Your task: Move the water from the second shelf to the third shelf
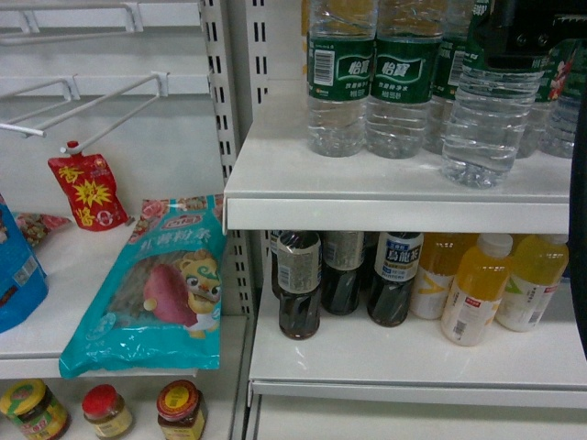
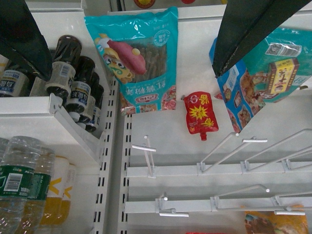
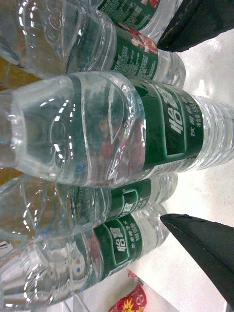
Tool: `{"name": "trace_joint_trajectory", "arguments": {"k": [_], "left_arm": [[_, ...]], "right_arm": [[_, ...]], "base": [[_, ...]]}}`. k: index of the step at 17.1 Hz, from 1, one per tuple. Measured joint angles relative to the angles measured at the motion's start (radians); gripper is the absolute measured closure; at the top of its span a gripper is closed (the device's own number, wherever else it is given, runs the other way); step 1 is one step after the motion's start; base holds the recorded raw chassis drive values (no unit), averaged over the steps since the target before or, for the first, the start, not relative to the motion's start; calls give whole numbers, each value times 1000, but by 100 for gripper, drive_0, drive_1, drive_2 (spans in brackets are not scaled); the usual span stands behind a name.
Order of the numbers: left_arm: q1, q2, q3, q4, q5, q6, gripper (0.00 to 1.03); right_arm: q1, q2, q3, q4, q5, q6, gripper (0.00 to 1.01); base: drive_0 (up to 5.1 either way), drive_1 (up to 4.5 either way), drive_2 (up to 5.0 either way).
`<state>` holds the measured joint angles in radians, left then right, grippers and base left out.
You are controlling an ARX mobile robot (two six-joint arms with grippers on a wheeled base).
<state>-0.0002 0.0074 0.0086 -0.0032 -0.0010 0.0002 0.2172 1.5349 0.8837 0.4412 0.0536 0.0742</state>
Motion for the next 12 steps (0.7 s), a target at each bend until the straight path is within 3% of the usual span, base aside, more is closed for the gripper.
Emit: {"name": "trace_joint_trajectory", "arguments": {"k": [4, 9, 10, 11, 12], "left_arm": [[0, 0, 0, 0, 0, 0, 5], [0, 0, 0, 0, 0, 0, 5], [0, 0, 0, 0, 0, 0, 5], [0, 0, 0, 0, 0, 0, 5], [0, 0, 0, 0, 0, 0, 5]], "right_arm": [[-5, -109, -88, -15, -33, 1, 3], [-36, -377, -235, -86, -103, 38, 3], [-30, -445, -307, 35, -10, 9, 11], [-37, -517, -372, 69, 59, -23, 20], [-63, -600, -439, 46, 74, -40, 30]], "base": [[0, 0, 0], [0, 0, 0], [0, 0, 0], [0, 0, 0], [0, 0, 0]]}}
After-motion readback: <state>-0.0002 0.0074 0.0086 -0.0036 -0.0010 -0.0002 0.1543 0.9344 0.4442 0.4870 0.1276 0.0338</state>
